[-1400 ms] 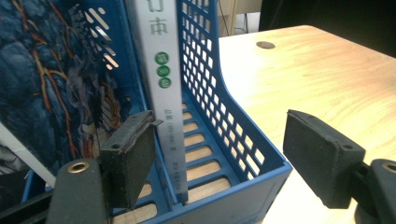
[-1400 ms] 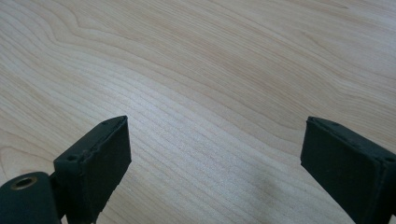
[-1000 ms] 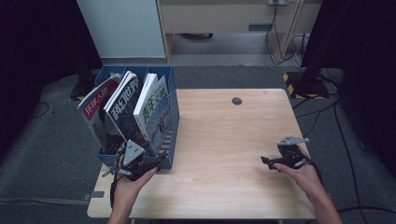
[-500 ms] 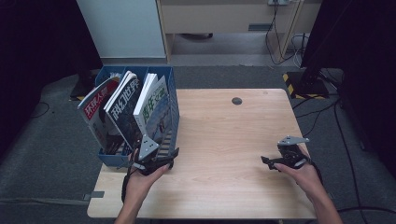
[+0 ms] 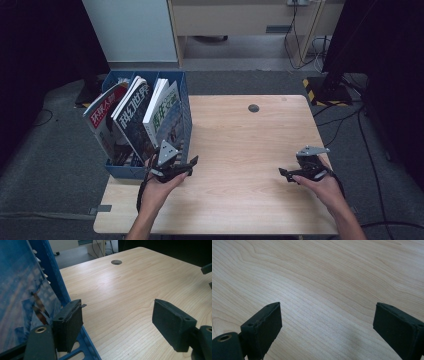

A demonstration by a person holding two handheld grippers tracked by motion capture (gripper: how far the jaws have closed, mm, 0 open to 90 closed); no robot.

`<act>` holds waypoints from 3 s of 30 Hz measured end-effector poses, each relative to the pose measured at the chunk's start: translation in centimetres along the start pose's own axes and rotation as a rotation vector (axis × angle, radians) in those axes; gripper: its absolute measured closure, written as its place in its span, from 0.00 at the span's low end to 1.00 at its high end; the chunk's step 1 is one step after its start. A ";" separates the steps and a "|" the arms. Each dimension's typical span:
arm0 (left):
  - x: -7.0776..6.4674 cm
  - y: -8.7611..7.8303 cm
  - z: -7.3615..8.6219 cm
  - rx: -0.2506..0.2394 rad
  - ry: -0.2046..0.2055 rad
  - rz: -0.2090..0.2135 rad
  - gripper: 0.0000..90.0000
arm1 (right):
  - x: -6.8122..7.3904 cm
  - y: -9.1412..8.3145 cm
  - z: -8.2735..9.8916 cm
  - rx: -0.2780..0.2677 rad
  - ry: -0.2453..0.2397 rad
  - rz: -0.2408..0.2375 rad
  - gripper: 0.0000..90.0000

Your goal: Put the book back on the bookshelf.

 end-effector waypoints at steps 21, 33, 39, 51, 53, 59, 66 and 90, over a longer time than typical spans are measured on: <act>-1.5 1.9 -0.7 0.011 -0.001 0.045 0.23 | 0.2 0.0 0.0 -0.001 0.003 -0.004 0.10; -3.2 4.1 -1.2 0.035 0.006 0.083 0.20 | 0.1 -0.1 0.0 -0.005 0.000 -0.002 0.10; -4.5 5.7 -0.8 0.062 0.014 0.105 0.17 | -0.1 -0.2 0.0 -0.005 0.008 -0.002 0.09; -6.1 8.6 1.0 0.115 0.021 0.134 0.13 | 0.0 -0.1 0.1 0.001 0.010 0.001 0.08; -6.3 9.1 1.6 0.132 0.022 0.134 0.12 | 0.0 -0.1 0.2 0.009 0.005 0.001 0.07; -6.6 10.2 3.0 0.171 0.031 0.138 0.11 | 0.2 0.1 0.6 0.035 -0.005 -0.011 0.05; -7.0 11.1 4.7 0.235 0.028 0.146 0.10 | 0.5 0.8 1.3 0.067 -0.002 -0.008 0.05; -6.7 13.0 8.0 0.327 0.026 0.080 0.06 | -0.6 1.7 2.4 0.100 0.006 0.047 0.05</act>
Point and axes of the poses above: each handheld gripper's, and its own axes: y roughly forward along the jaws, z roughly out of its underside, x roughly to its left, the point moved 8 cm from there along y, roughly forward along the jaws, and after that the axes turned 7 degrees about -x, right-handed, at the moved point
